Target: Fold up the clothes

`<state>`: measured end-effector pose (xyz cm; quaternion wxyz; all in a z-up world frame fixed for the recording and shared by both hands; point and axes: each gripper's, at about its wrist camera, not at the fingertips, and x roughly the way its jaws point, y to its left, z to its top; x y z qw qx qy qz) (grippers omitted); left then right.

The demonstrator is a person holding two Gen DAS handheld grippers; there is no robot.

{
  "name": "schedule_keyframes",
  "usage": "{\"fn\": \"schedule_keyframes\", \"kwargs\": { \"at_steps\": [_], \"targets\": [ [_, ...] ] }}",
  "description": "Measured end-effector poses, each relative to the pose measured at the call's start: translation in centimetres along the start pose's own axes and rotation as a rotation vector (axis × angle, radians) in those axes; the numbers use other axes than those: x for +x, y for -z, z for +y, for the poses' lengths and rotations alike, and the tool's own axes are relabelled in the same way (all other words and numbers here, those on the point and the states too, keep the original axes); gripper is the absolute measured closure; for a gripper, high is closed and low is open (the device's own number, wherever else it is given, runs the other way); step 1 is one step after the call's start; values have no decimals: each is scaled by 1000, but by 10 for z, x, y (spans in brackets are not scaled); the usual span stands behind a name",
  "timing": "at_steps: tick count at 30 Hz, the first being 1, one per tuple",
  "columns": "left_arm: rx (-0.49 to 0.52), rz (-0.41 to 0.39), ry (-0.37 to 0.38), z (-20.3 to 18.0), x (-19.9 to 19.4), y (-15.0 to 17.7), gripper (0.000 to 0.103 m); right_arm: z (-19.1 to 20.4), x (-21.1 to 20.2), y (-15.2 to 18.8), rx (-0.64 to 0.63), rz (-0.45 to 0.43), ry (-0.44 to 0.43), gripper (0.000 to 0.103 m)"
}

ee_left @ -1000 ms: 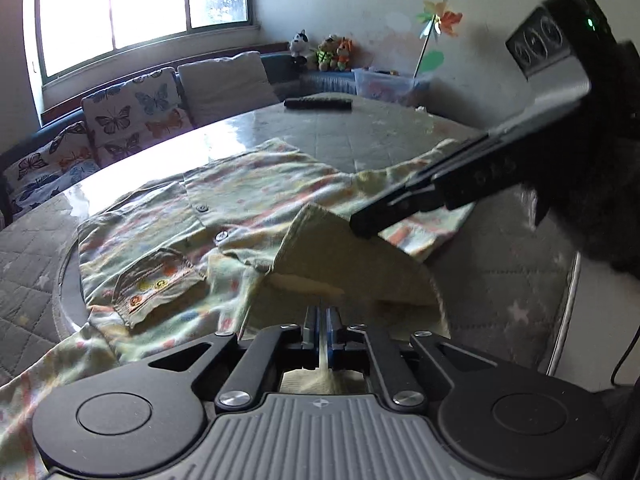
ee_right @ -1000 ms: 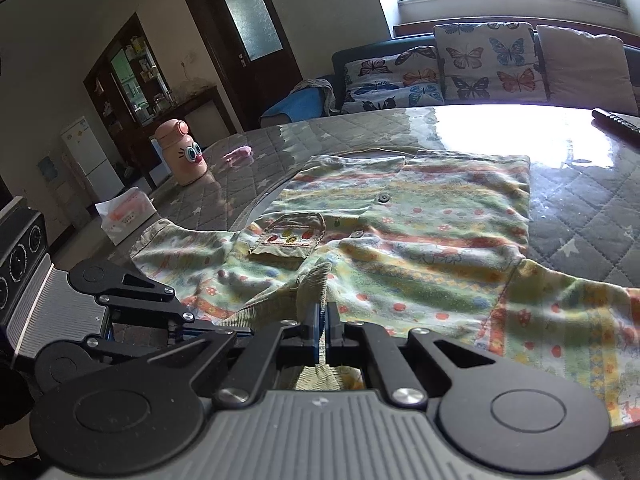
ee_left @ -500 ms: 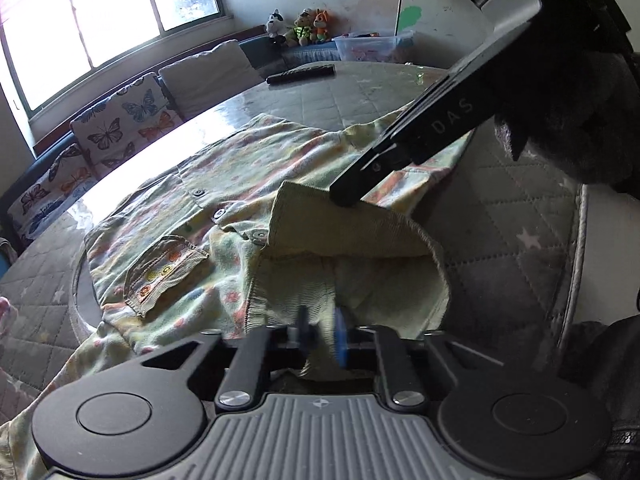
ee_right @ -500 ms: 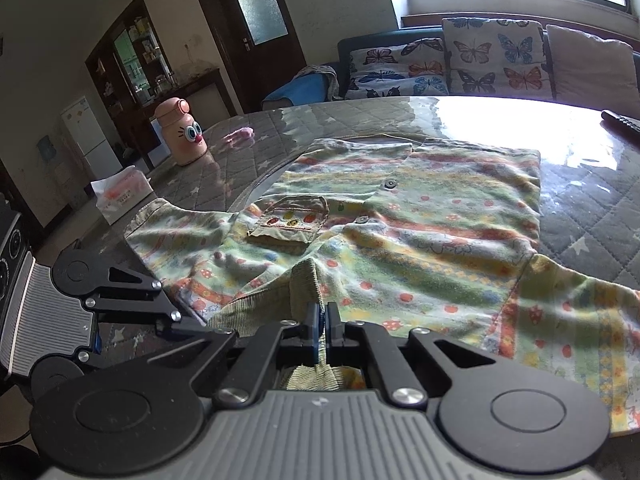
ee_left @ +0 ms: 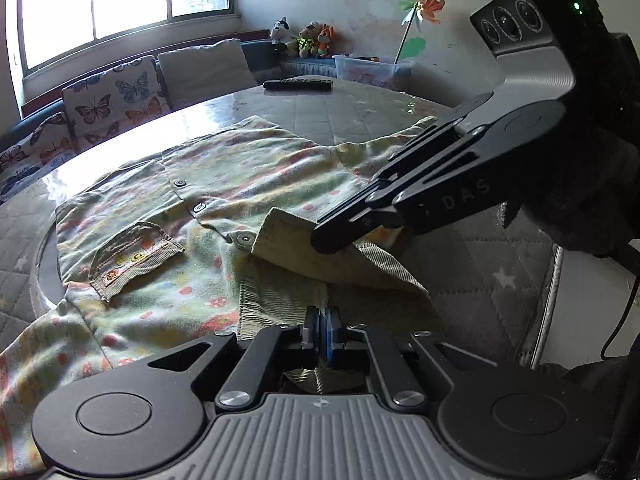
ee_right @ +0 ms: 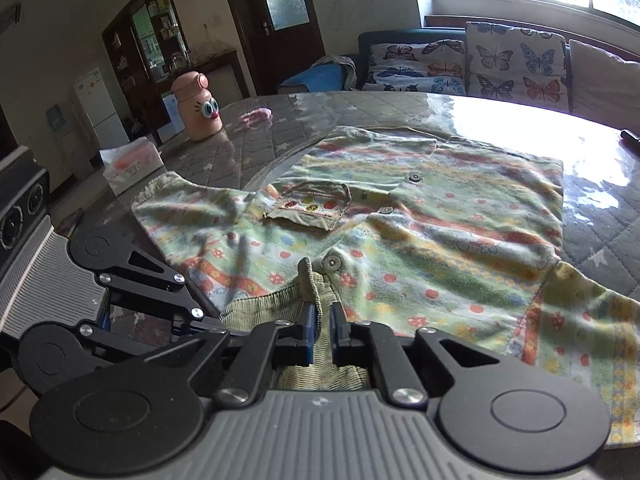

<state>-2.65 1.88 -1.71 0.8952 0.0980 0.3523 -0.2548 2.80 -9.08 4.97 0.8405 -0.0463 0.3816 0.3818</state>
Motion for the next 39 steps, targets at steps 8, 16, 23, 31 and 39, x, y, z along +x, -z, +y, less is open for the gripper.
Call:
{"fn": "schedule_keyframes", "kwargs": {
  "at_steps": [8, 16, 23, 31, 39],
  "targets": [
    [2, -18, 49, 3, 1, 5, 99, 5, -25, -11, 22, -73, -96, 102],
    [13, -15, 66, 1, -2, 5, 97, 11, -3, -7, -28, 59, -133, 99],
    [18, -17, 75, -1, -6, 4, 94, -7, -14, -26, 28, -51, -136, 95],
    [22, -36, 90, -4, -21, 3, 93, 4, 33, -10, -139, 39, -8, 94],
    [-6, -96, 56, 11, -42, -9, 93, 6, 24, -6, -174, 26, -9, 94]
  ]
}}
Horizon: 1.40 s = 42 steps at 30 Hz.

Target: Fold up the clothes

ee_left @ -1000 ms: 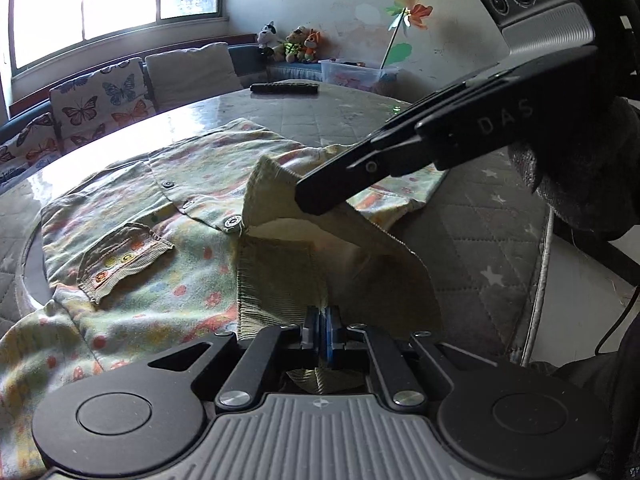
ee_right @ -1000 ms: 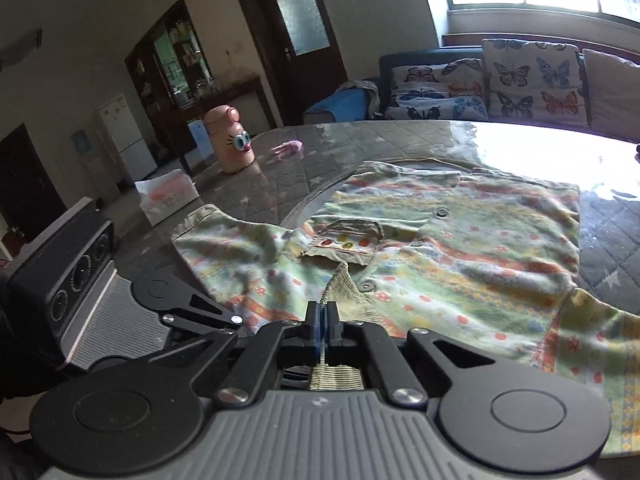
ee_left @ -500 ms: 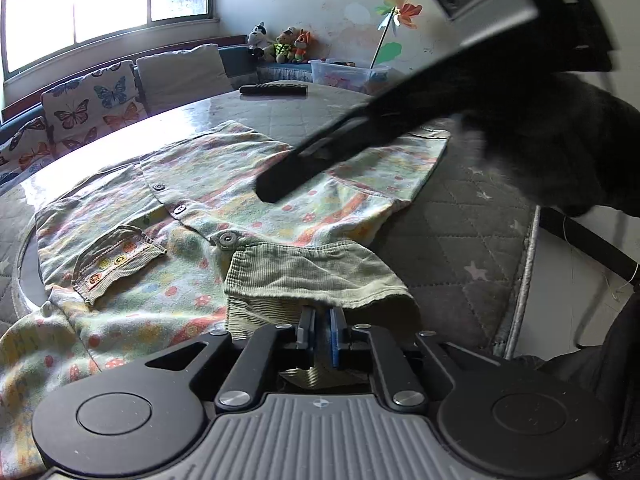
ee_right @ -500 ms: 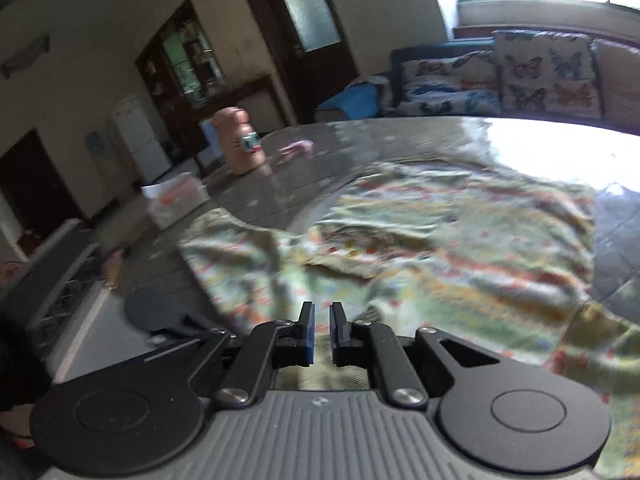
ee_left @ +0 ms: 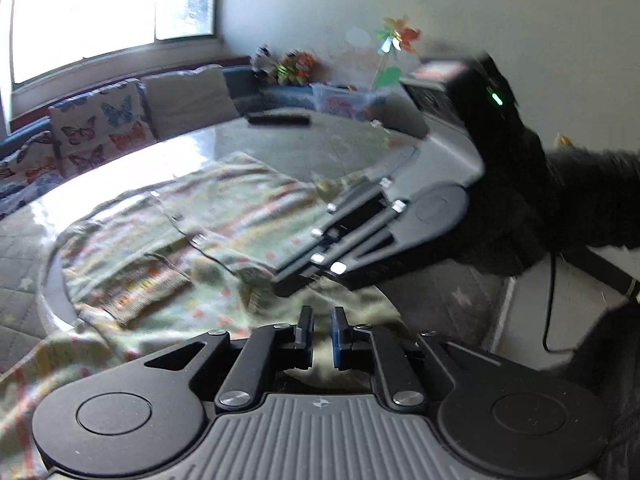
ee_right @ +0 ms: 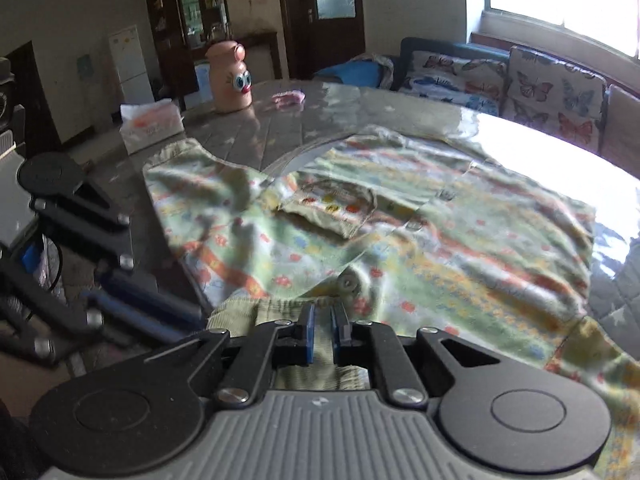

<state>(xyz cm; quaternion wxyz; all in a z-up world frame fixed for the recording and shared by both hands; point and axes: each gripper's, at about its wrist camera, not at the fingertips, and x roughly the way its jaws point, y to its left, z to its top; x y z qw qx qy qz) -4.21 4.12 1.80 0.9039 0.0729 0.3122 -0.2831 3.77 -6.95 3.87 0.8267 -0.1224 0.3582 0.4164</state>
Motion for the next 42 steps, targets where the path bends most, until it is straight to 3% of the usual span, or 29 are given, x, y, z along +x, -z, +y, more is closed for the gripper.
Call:
{"fn": "schedule_keyframes", "kwargs": {
  "at_steps": [5, 11, 16, 21, 26, 30, 34, 42],
  "targets": [
    [-108, -25, -84, 26, 18, -16, 93, 1, 4, 7, -16, 27, -7, 94],
    [-164, -3, -99, 38, 59, -34, 94, 5, 2, 12, -1, 30, -25, 94],
    [-220, 66, -106, 49, 92, -32, 94, 3, -1, 13, 26, 29, -41, 94],
    [-235, 80, -115, 51, 96, -30, 94, -6, -19, 11, 85, -18, -48, 93],
    [-240, 47, -129, 51, 95, -42, 94, -24, -22, 14, 140, -32, 30, 93],
    [-257, 92, -150, 60, 112, -46, 94, -31, -17, 23, 165, 0, 53, 93],
    [-251, 89, -152, 59, 111, -43, 93, -39, -29, 31, 210, -26, 70, 93],
    [-142, 57, -125, 18, 83, -34, 93, -77, -62, 56, 359, -89, 224, 87]
  ]
}}
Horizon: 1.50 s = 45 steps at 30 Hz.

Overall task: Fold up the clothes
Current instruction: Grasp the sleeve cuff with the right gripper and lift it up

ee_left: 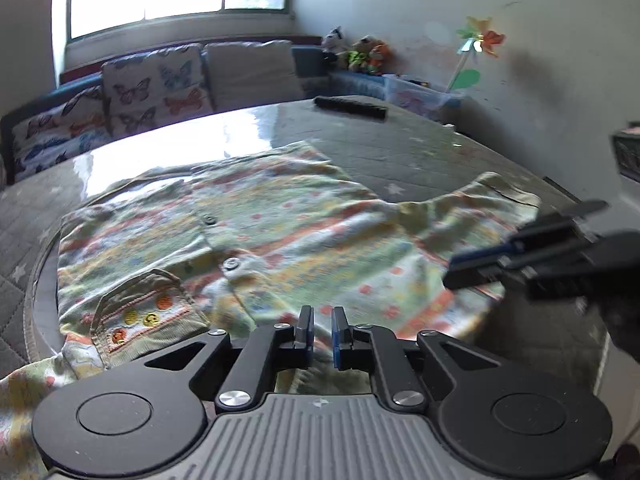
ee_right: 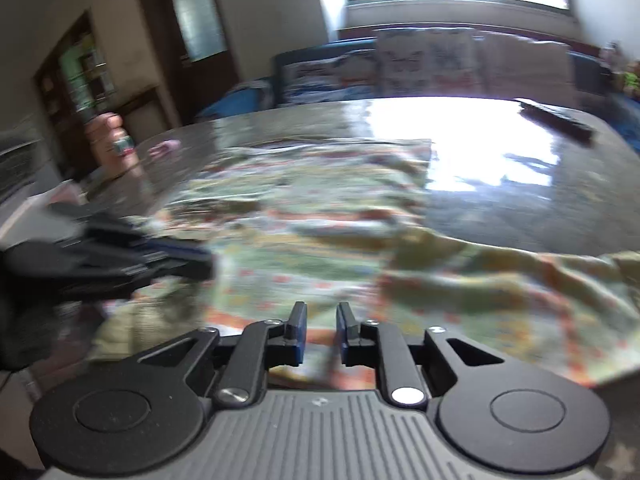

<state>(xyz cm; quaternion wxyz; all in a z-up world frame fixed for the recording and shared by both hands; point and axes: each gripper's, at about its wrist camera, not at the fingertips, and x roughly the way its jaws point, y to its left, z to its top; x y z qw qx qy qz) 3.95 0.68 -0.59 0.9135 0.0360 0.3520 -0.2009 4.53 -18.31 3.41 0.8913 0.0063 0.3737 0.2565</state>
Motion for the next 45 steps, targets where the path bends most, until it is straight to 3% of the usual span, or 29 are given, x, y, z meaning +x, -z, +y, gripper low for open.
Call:
{"fn": "schedule_keyframes", "kwargs": {
  "at_steps": [10, 21, 23, 24, 25, 27, 29, 33, 38, 41, 45],
  "targets": [
    [85, 5, 54, -29, -15, 23, 92, -81, -20, 13, 181, -73, 214, 86],
    [82, 34, 59, -29, -10, 29, 89, -149, -42, 24, 311, -144, 423, 82],
    [78, 28, 54, -30, -11, 28, 69, -154, -51, 26, 348, -178, 446, 73],
    [80, 20, 52, -30, -12, 28, 64, -156, -56, 27, 366, -195, 459, 64],
    [81, 12, 50, -31, -13, 28, 62, -157, -59, 28, 376, -204, 483, 62],
    [76, -5, 61, -31, -17, 27, 60, -160, -64, 31, 394, -220, 528, 62],
    [71, -20, 55, -30, -19, 25, 50, -165, -65, 33, 415, -217, 537, 61],
    [60, -43, 33, -29, -24, 23, 43, -167, -54, 35, 431, -187, 553, 61],
    [58, -78, -13, -27, -31, 21, 9, -159, -47, 36, 420, -186, 596, 60],
    [47, -95, -27, -25, -34, 20, 0, -155, -44, 35, 404, -182, 615, 61],
    [15, -98, -53, -20, -35, 18, 0, -156, -47, 34, 421, -196, 590, 83]
  ]
}}
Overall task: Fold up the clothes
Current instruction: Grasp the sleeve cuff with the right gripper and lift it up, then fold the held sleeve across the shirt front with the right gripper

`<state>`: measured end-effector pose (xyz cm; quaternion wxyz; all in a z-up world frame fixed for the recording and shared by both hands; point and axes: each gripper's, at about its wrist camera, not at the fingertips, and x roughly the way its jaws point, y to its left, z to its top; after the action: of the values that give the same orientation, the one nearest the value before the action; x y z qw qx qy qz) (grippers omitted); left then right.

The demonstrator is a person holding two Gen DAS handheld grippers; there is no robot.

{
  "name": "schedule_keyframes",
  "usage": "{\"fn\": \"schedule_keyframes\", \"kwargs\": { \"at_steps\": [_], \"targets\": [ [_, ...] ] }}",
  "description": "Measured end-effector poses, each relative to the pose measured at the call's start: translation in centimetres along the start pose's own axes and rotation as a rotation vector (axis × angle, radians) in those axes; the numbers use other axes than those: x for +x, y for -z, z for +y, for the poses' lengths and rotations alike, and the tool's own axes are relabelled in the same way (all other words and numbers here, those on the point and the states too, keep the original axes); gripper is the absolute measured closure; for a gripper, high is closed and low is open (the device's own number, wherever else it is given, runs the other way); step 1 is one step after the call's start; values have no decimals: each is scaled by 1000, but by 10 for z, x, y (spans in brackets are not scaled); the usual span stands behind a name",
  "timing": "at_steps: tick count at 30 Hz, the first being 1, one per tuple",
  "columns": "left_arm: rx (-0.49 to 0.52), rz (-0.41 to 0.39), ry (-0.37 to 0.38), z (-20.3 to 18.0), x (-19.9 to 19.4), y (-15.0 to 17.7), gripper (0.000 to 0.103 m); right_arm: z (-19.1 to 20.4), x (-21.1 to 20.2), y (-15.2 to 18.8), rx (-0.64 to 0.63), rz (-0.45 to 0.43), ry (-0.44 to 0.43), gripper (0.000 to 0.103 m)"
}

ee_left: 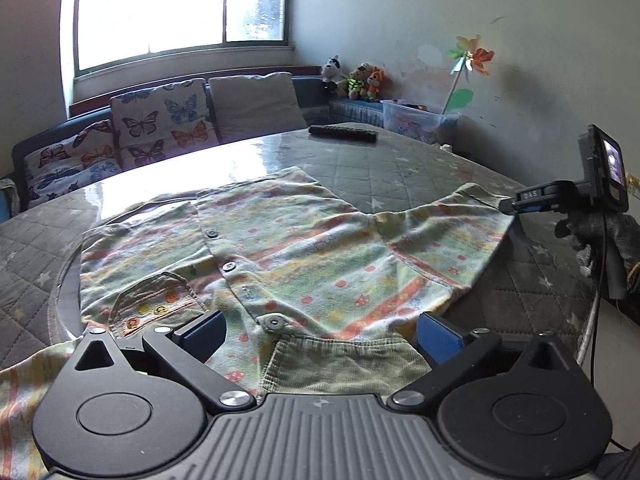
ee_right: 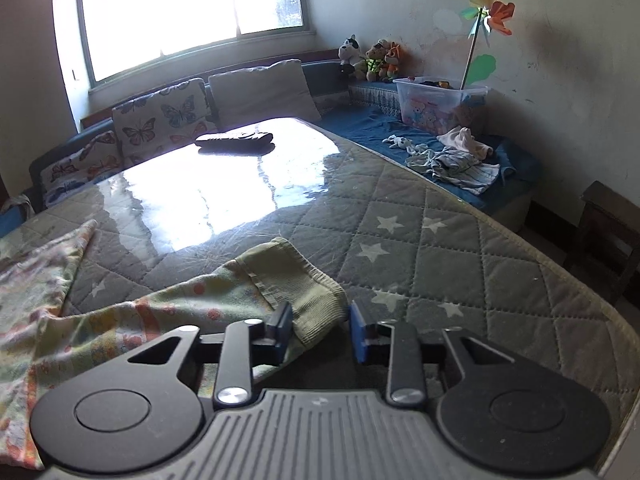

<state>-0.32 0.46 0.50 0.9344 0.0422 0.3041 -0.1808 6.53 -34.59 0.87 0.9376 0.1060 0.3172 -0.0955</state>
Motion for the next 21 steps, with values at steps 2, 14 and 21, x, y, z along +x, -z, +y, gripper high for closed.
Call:
{"fn": "schedule_keyframes", "kwargs": {
  "at_steps": [2, 14, 21],
  "targets": [
    [-12, 4, -8, 3, 0, 0, 0, -1, -4, -4, 13, -8, -25, 94],
    [-22, 20, -79, 11, -3, 5, 0, 52, -74, -58, -45, -145, -326, 96],
    [-49, 6, -104, 20, -12, 10, 0, 128, -108, -79, -163, -173, -562, 96]
  ]
}}
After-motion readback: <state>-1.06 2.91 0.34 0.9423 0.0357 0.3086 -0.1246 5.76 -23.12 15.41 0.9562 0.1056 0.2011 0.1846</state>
